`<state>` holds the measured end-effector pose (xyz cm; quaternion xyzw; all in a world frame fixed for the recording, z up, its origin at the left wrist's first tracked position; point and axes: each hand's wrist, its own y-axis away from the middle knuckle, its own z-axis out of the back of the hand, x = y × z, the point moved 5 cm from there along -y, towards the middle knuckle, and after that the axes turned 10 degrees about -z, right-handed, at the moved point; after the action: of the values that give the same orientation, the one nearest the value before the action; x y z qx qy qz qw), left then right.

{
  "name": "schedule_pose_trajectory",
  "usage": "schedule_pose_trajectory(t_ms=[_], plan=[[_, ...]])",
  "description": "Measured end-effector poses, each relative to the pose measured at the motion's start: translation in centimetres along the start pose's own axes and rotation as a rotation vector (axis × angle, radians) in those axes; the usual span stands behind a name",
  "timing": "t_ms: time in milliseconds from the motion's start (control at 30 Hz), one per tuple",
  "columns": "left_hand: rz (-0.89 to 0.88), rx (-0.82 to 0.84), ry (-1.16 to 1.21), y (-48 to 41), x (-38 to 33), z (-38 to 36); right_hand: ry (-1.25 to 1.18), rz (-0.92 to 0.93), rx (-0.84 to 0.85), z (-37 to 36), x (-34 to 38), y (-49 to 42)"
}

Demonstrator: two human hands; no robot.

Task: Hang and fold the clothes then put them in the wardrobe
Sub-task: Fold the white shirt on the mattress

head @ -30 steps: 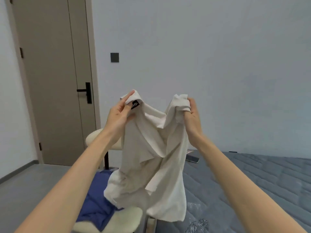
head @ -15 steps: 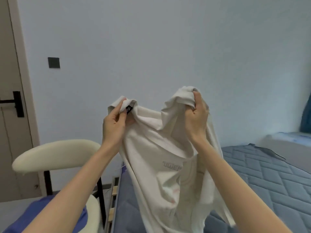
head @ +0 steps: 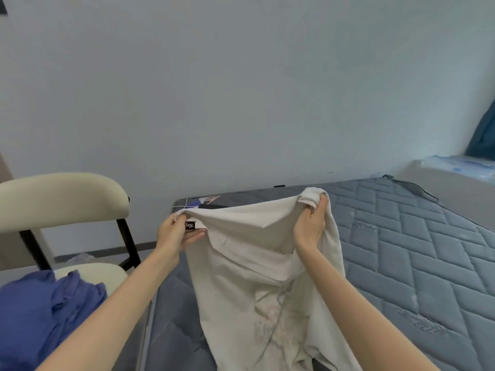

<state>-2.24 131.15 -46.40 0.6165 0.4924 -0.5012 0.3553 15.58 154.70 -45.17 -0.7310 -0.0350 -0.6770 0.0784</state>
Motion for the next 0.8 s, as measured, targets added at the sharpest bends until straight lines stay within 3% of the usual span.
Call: schedule_pose_trajectory(t_ms=[167, 267, 400, 500, 600, 800], plan=[[0.019, -0.017, 0.137, -5.5, 0.6, -2.2, 0.001, -0.084, 0.109, -4.9, -1.7, -4.9], [-0.045, 0.111, 0.169, -9.2, 0.2, -3.6, 0.055, -0.082, 0.283, -8.7, -0.8, -9.1], [-0.047, 0.390, -0.179, -10.9, 2.8, -3.6, 0.236, -0.102, 0.606, -11.6, -3.2, -10.5], [-0.039, 0.451, -0.354, -9.4, 6.3, -2.8, 0.295, -0.260, 0.782, -11.7, -8.2, -8.5], [-0.003, 0.504, -0.523, -6.8, 9.9, -2.2, 0.509, -0.362, 0.810, -10.0, -12.3, -6.9], [0.098, 0.634, -0.719, -0.2, 16.4, -1.7, 0.757, -0.342, 0.762, -3.3, -16.2, -5.2]])
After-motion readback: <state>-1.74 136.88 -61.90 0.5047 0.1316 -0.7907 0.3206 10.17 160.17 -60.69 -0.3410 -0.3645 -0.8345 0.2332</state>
